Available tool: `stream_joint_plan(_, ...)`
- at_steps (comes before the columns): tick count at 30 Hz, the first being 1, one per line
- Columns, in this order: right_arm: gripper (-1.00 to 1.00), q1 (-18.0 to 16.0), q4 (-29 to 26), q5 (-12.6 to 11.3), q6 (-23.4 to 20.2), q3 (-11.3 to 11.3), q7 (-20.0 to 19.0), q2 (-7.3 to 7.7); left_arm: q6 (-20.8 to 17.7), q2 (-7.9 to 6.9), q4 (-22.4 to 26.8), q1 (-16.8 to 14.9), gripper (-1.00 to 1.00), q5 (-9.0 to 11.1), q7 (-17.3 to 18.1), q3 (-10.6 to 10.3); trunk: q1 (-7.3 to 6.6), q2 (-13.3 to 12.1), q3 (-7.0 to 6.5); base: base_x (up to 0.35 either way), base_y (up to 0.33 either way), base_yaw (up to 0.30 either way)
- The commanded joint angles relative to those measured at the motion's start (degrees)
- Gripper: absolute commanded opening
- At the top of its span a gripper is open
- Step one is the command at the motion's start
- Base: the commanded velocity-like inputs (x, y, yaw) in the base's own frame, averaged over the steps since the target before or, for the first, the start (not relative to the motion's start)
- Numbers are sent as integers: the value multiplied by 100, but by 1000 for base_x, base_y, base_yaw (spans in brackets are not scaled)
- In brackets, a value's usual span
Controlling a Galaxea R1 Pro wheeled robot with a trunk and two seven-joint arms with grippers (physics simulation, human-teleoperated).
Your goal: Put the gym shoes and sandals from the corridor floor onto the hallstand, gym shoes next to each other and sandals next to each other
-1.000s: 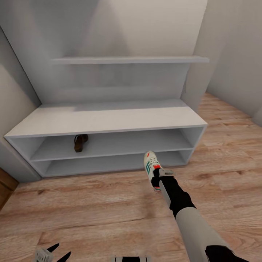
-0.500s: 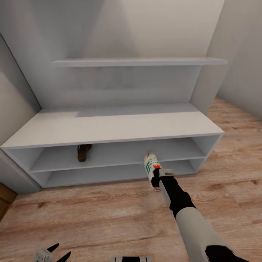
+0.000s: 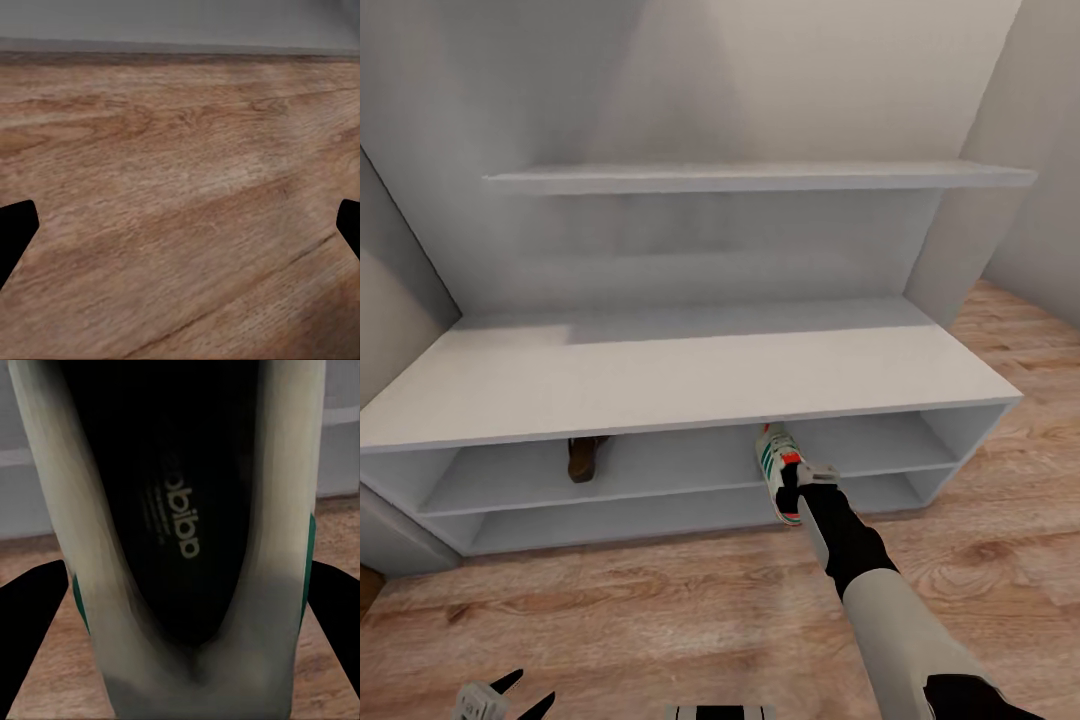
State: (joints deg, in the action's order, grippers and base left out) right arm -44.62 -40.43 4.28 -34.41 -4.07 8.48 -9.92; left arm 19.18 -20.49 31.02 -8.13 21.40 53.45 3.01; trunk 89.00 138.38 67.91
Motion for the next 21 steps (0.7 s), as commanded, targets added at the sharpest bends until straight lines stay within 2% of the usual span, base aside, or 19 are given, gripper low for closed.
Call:
stream_joint_plan(1,-100,-3,-9,43,-31,-23,-13,-7,18,0,-8,-4,100,22,25,-2,2,2,5,332,85,0)
stream_joint_plan(11,-100,-3,-9,45,-31,-23,-13,-7,23,1,-8,-4,100,22,25,-10,2,2,5,324,32,0)
stream_joint_plan(21,-100,-3,-10,46,-36,-24,-13,-7,19,1,-8,-4,100,22,25,-11,2,2,5,42,0,0)
